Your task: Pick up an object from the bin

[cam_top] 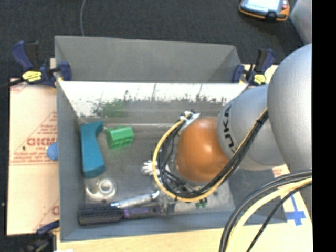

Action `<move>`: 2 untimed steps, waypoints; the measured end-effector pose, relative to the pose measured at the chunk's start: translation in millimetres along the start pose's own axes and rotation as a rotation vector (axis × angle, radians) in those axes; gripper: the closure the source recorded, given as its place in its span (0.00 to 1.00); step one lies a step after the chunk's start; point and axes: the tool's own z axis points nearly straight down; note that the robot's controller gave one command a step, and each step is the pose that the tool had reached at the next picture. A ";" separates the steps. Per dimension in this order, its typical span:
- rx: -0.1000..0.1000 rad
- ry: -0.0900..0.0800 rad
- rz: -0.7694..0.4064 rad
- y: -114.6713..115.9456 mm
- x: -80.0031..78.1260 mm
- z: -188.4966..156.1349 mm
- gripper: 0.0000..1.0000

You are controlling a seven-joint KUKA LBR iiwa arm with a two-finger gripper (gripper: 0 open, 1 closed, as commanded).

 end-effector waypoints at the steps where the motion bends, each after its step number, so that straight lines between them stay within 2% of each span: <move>1: 0.000 0.001 0.002 -0.5 0.4 -16.6 1.00; 2: 0.000 0.004 0.002 -0.8 0.2 -59.1 1.00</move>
Offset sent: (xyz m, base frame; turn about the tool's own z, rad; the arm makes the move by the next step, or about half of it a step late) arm -0.0008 -0.0005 0.0794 0.0010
